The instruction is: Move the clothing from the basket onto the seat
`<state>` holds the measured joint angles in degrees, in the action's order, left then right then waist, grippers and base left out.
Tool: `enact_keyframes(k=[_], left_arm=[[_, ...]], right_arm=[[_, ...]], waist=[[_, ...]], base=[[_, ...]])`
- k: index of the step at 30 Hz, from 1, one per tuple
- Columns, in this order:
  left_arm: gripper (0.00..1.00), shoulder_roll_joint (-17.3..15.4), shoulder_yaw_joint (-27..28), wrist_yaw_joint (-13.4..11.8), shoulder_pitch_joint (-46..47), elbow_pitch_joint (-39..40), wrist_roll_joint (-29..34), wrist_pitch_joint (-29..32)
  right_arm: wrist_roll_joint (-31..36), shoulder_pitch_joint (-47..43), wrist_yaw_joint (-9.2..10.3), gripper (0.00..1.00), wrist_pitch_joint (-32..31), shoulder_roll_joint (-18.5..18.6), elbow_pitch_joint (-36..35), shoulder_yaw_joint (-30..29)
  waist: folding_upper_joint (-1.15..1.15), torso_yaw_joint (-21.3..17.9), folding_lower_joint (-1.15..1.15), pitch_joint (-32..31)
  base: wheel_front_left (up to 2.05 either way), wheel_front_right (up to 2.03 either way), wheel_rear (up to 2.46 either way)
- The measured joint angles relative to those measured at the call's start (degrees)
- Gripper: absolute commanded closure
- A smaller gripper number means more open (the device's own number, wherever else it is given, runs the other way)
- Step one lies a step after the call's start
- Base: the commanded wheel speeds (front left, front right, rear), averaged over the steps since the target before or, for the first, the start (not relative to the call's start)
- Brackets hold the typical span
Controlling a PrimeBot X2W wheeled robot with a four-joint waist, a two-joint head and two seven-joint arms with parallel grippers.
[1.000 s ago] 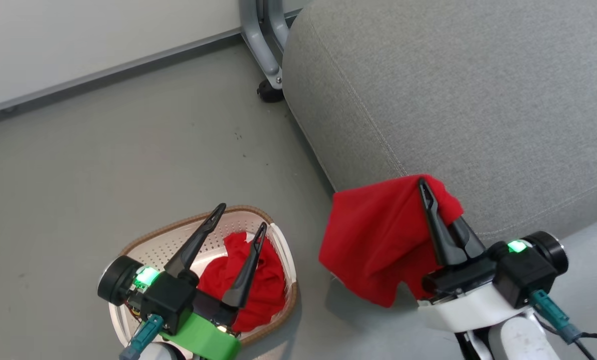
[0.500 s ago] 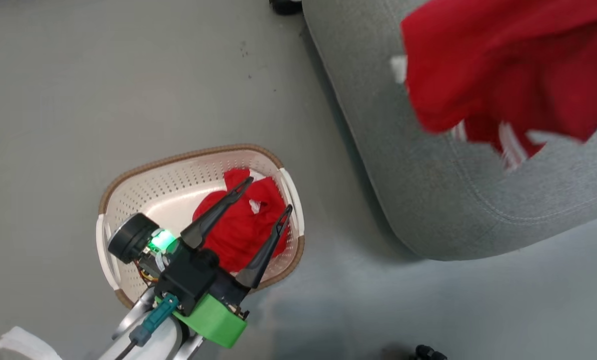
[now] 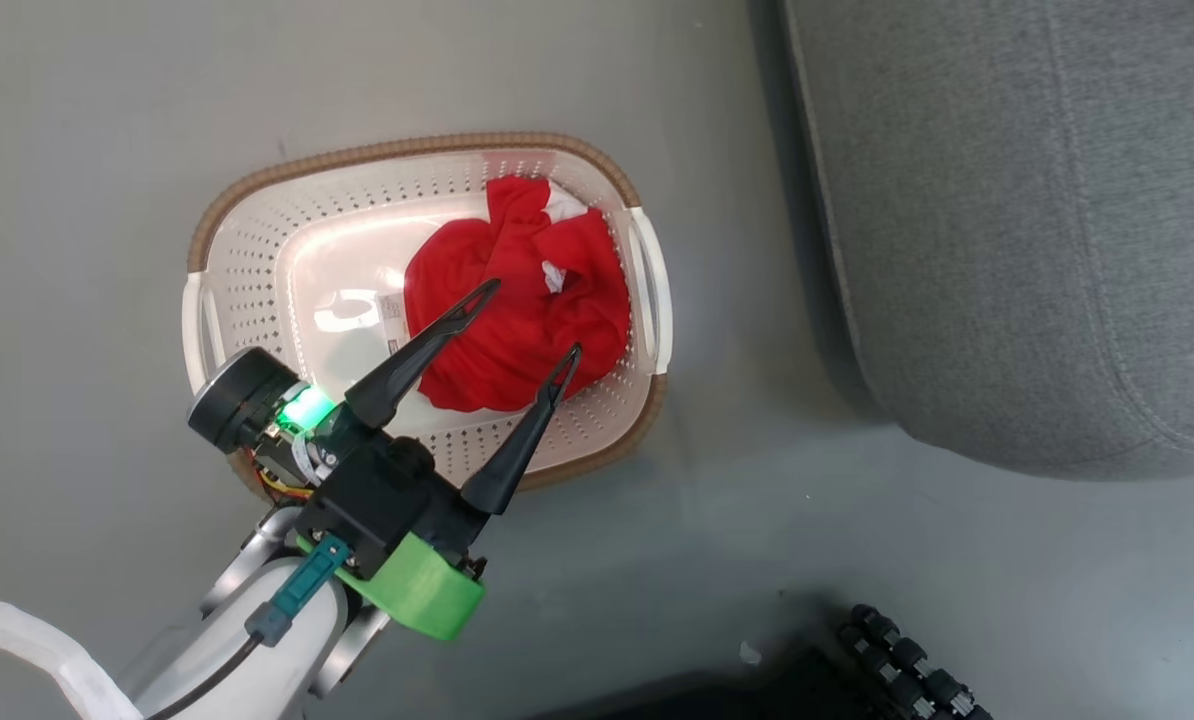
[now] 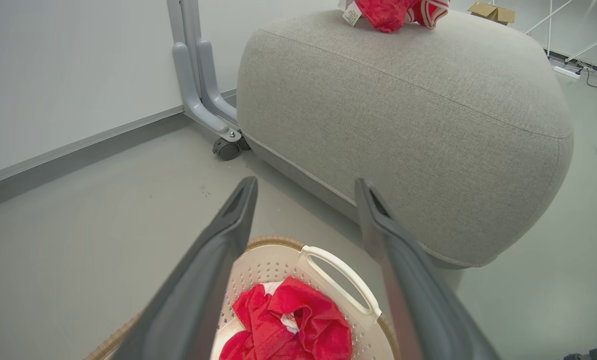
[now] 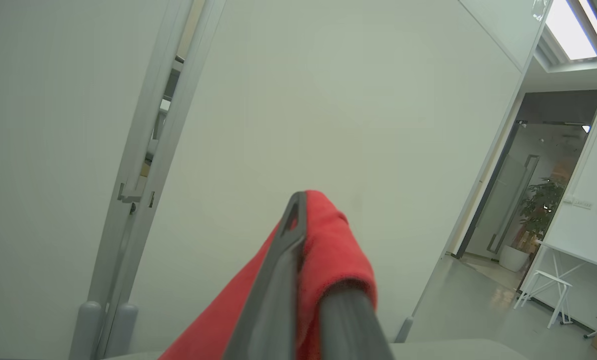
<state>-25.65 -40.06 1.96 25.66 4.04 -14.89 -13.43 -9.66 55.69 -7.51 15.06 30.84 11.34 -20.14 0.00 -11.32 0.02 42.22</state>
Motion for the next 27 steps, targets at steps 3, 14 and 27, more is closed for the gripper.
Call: enact_keyframes(k=[3, 14, 27], left_arm=[[0.0, 0.0, -0.3, 0.0, 0.5, -0.6, 0.4, 0.0], [0.0, 1.8, -1.2, 0.5, 1.4, -3.7, 0.3, -0.8], [0.0, 10.7, 5.5, -1.4, -6.2, -5.3, -2.3, -1.7]], right_arm=[[0.7, -4.0, -0.02, 1.0, 0.0, -3.1, 3.6, -3.8], [8.5, -22.1, -0.02, 0.0, 0.0, -16.2, 5.3, -13.7], [11.4, -43.1, -0.02, 0.0, 0.0, -26.4, -5.8, 3.4]], waist=[[0.0, 1.2, 0.0, 2.1], [0.0, 4.4, -0.01, 1.3], [0.0, 6.5, -0.02, -11.5]], base=[[0.0, 0.0, 0.0], [0.0, 0.0, 0.0], [0.0, 0.0, 0.0]])
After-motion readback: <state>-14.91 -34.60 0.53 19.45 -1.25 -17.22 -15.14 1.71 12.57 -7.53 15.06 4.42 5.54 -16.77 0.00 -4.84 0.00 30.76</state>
